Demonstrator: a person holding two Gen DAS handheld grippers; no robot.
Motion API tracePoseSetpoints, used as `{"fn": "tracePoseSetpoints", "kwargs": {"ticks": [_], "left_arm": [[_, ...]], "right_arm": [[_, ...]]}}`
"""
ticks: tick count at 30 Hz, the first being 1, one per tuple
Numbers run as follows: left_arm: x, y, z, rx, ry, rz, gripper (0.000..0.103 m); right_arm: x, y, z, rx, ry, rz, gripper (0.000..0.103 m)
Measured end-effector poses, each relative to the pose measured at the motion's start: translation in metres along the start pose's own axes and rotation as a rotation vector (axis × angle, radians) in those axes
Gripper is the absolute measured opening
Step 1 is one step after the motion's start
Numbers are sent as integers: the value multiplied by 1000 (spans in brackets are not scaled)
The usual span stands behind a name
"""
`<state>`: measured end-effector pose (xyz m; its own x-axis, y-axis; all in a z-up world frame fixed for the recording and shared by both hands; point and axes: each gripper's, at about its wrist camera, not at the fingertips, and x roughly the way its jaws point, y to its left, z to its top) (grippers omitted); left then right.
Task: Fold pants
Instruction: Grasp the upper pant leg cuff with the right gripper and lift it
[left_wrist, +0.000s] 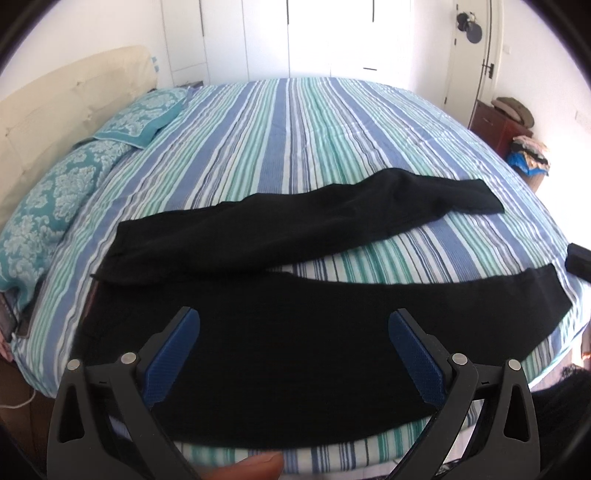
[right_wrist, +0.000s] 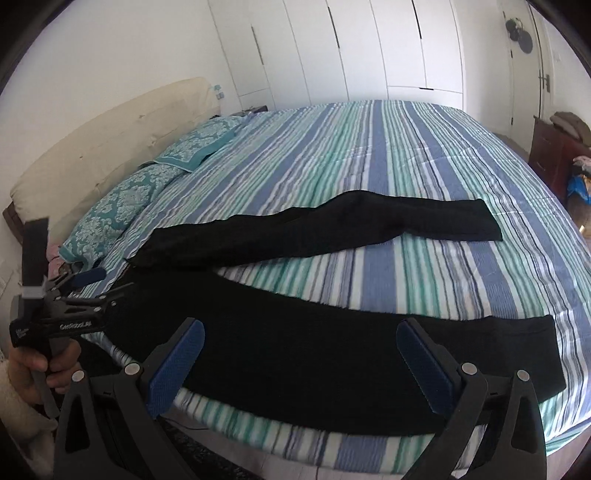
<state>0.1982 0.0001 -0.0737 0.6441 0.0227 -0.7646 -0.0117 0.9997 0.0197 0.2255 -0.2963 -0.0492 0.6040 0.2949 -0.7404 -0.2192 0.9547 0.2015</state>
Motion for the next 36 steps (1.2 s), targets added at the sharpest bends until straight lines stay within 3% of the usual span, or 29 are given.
{"fn": "tracePoseSetpoints", "kwargs": {"ticks": [4,8,9,13,16,18,19,20,21,22,25,31,32,33,34,36], "left_arm": [[43,-2,-4,-39,5,-15,102],[76,-3,-27,-48,48,-54,102],[83,-9,-34,-46,72,-73,102],[105,-20,-46,-5,126,-68,102],[113,-20,-47,-11,155,-74,102],[119,-17,-46,-4,162,-60,102],[122,-16,-46,-6,170,-59,102],[123,-15,-45,-6,173,-55,102],[125,-14,-44,-6,173,-49,102],[125,-13,-43,-7,171,-47,102],[124,-13,-43,-4,157,-45,102],[120,-30,-52,51,158,-57,102],[118,-34,-54,68,153,-60,102],[116,-37,-56,86,149,-59,102],[114,-41,-57,102,144,-55,102],[111,-42,-57,120,130,-46,102]], "right_arm": [[67,-125,75,138,36,-70,103],[156,-236,141,231,178,-148,100],[176,-256,153,237,207,-173,93],[243,-308,183,266,302,-228,74],[280,-325,192,238,355,-251,73],[298,-328,194,223,400,-214,70],[303,-327,195,213,417,-187,50],[302,-324,200,179,411,-193,42],[298,-318,207,126,392,-193,17],[289,-305,212,48,360,-222,14],[278,-280,226,-225,275,-413,14],[320,-280,204,-248,313,-536,17],[322,-281,201,-221,303,-559,22],[318,-282,201,-190,279,-590,34],[311,-285,203,-155,255,-619,53],[288,-287,206,-103,188,-656,79]]}}
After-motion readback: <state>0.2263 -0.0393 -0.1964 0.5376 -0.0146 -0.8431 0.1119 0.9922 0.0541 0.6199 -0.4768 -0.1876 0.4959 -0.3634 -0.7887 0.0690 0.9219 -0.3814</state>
